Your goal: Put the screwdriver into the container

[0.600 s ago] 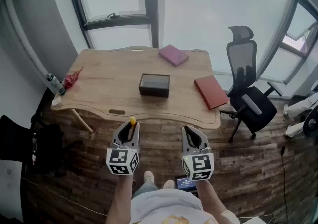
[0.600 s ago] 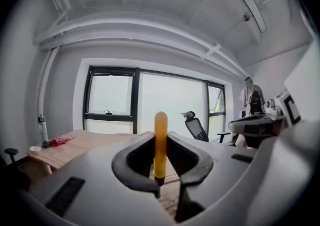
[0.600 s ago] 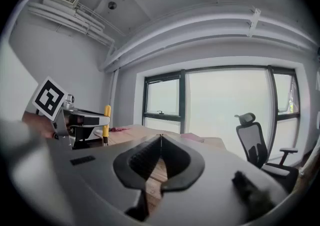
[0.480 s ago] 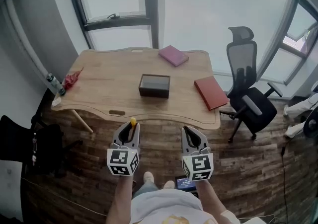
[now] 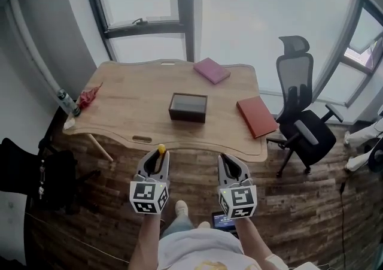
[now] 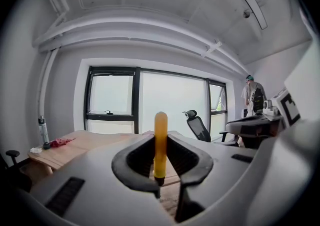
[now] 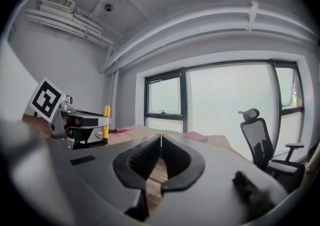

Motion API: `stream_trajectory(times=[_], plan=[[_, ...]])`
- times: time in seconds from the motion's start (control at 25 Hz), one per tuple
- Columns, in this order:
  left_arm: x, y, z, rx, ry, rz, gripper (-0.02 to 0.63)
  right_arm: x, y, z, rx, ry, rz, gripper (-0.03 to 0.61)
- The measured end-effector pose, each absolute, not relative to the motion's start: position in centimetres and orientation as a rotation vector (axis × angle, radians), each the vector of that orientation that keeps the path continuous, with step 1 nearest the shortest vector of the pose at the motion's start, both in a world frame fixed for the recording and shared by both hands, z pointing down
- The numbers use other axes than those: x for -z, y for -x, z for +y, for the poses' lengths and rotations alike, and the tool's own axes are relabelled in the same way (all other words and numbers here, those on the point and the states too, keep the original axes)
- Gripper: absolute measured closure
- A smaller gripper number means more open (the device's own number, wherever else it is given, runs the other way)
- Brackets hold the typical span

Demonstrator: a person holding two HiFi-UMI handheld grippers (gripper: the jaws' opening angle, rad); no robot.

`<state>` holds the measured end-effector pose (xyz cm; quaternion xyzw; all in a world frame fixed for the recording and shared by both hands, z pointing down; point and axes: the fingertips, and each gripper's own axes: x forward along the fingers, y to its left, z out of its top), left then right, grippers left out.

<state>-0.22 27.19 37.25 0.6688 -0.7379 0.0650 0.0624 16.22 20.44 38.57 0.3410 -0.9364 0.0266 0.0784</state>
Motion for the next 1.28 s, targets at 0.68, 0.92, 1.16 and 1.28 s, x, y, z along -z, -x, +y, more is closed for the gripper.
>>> stream_trajectory(times=[0.68,0.92,1.16,1.28], plan=[[-38.7,6.6,15.4,-0.179,-2.063,-2.186,0.535,-41.0,-9.7,9.5,-0.097,-1.043,-2.749,0.546],[-39.0,10.6,8.6,-0.178,-2.148,-2.080,0.535,-41.1,-4.3,3.1,-0.126,-1.087,-2.715,0.546],[-39.5,15.0,1.8,-0.050,-2.212,-1.929,0.535,-42.4,-0.3,-3.0,-0.162,-1.145,-2.641,0.546],[-40.0,16.6,-0.9,-0.035,-2.254,-1.864,0.535,-43.2,1.2,-5.5,-0.177,-1.180,-2.600,0.546]])
